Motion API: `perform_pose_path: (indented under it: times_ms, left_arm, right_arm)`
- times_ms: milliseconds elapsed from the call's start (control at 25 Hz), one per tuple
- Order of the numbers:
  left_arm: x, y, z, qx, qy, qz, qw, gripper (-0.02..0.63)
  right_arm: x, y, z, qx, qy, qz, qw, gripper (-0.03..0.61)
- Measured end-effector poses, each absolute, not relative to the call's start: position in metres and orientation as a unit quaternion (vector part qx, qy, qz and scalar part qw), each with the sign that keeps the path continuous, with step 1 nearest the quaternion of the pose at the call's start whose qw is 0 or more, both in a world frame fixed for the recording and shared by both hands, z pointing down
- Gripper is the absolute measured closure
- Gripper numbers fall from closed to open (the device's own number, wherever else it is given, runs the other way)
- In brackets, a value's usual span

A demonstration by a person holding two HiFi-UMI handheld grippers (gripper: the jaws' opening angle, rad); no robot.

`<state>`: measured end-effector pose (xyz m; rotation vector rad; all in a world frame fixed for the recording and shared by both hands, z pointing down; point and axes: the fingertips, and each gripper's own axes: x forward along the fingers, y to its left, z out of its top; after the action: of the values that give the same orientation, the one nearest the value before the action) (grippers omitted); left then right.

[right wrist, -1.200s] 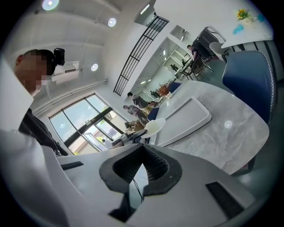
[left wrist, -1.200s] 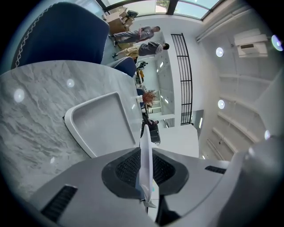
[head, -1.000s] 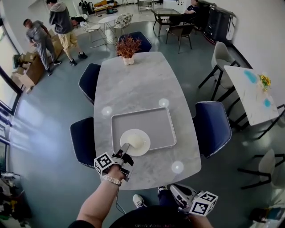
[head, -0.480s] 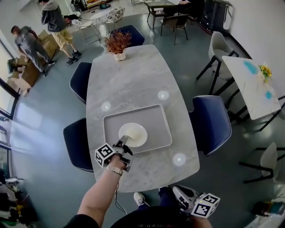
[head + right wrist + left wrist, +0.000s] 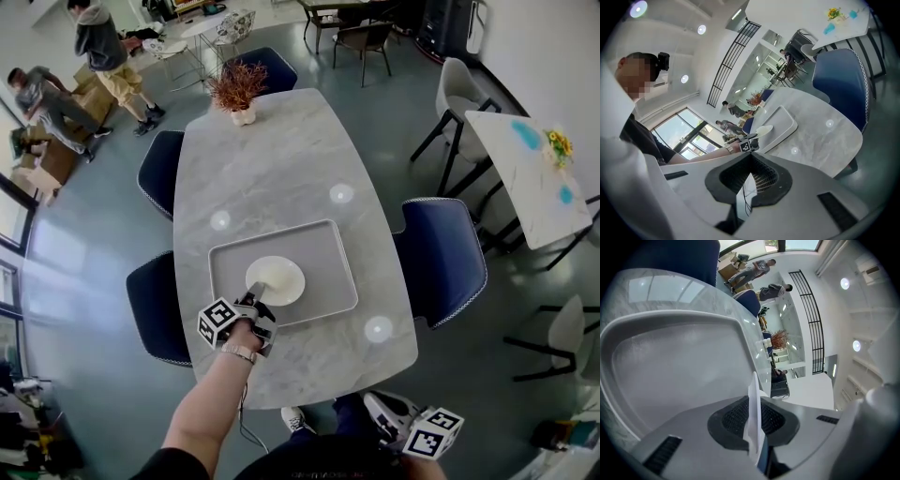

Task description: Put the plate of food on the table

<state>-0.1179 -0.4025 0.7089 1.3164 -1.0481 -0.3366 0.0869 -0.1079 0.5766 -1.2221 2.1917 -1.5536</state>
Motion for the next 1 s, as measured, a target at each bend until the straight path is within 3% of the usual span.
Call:
perform_pose_path:
  times_ms: [1000]
  left_arm:
    - [-0.117,-0.412,0.733,0.586,-0.499,-0.029,0.638,0.577]
  right_arm:
    - [0.092,-0.115,0.578,-0.413,0.732,-0.531,0.108,0.568]
